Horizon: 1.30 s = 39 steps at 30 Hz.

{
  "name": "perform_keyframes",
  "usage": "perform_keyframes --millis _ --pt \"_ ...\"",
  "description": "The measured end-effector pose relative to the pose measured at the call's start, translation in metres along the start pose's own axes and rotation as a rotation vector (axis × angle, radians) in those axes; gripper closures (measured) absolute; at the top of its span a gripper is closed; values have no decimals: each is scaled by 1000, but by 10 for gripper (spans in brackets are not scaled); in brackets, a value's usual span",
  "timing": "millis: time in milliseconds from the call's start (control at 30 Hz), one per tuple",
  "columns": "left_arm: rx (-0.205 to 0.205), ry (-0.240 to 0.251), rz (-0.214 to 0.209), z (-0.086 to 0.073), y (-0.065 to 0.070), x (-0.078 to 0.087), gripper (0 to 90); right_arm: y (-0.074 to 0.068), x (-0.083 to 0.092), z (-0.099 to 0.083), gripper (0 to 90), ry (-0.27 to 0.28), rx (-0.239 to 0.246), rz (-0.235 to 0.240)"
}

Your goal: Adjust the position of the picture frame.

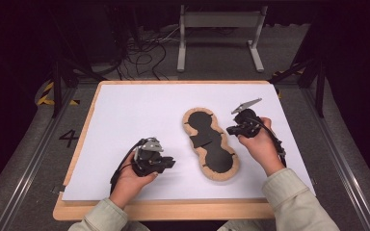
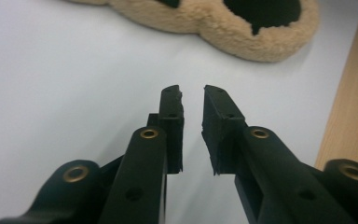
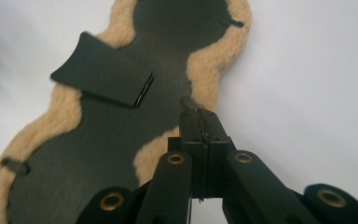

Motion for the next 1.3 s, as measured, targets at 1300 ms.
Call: perform_keyframes --millis 1300 --pt "213 118 227 -50 -61 86 603 51 -103 35 900 -100 -188 -68"
Point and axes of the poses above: each handheld gripper's, and its own axes: x roughly backward along the jaws, z roughly out of its top, y roughly to its right, the point moved 8 cm from there along -x, roughly forward along the jaws, and after that the axes turned 7 degrees about y, right-handed, at the moved point
